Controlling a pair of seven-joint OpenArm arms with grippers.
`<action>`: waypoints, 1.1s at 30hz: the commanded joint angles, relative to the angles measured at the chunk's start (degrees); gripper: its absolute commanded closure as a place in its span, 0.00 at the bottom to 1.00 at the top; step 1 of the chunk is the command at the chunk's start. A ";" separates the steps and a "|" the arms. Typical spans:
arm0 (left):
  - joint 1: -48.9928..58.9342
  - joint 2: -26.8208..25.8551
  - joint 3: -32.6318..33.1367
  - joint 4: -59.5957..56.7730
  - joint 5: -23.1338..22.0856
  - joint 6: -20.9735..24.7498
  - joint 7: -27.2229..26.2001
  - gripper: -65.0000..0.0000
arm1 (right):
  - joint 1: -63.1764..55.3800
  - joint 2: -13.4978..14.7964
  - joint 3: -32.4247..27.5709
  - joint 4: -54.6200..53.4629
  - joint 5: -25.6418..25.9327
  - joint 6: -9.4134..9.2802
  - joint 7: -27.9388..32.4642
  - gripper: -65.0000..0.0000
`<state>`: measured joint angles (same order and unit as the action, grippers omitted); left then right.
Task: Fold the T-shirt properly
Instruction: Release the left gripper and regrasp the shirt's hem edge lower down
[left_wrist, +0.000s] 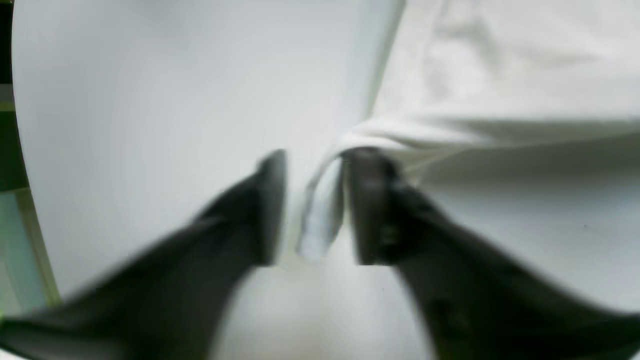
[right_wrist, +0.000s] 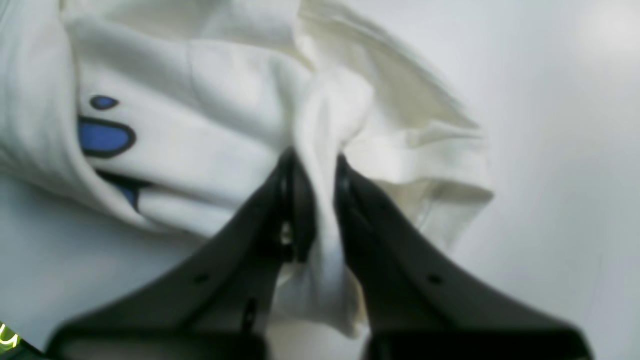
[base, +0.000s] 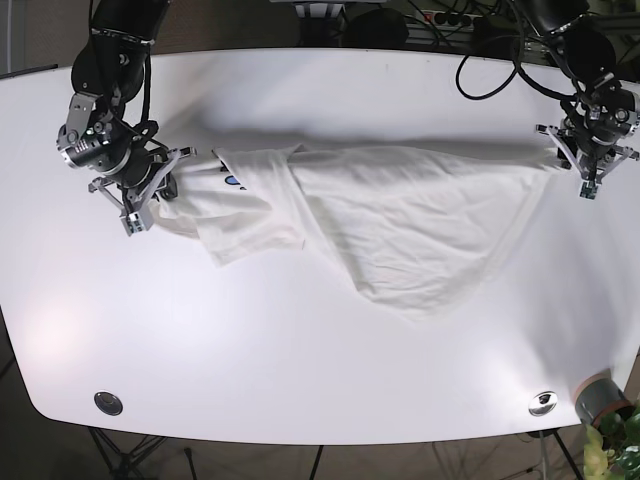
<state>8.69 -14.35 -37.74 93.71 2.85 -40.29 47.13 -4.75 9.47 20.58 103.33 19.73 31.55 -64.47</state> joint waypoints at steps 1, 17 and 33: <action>-0.64 -0.82 0.94 0.75 -0.52 0.29 -0.59 0.42 | 0.84 0.68 0.21 1.15 0.63 -0.03 1.39 0.97; -6.01 -0.82 7.98 3.83 -8.35 0.29 4.95 0.37 | 1.63 0.59 0.21 1.15 0.71 -0.03 1.48 0.97; -31.59 -0.64 12.46 -21.49 -9.84 0.29 4.43 0.37 | 1.90 -0.90 0.21 1.24 0.71 -0.03 1.39 0.97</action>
<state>-19.88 -14.31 -25.15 75.59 -6.33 -39.90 52.88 -3.68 8.12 20.69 103.46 19.73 31.55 -64.20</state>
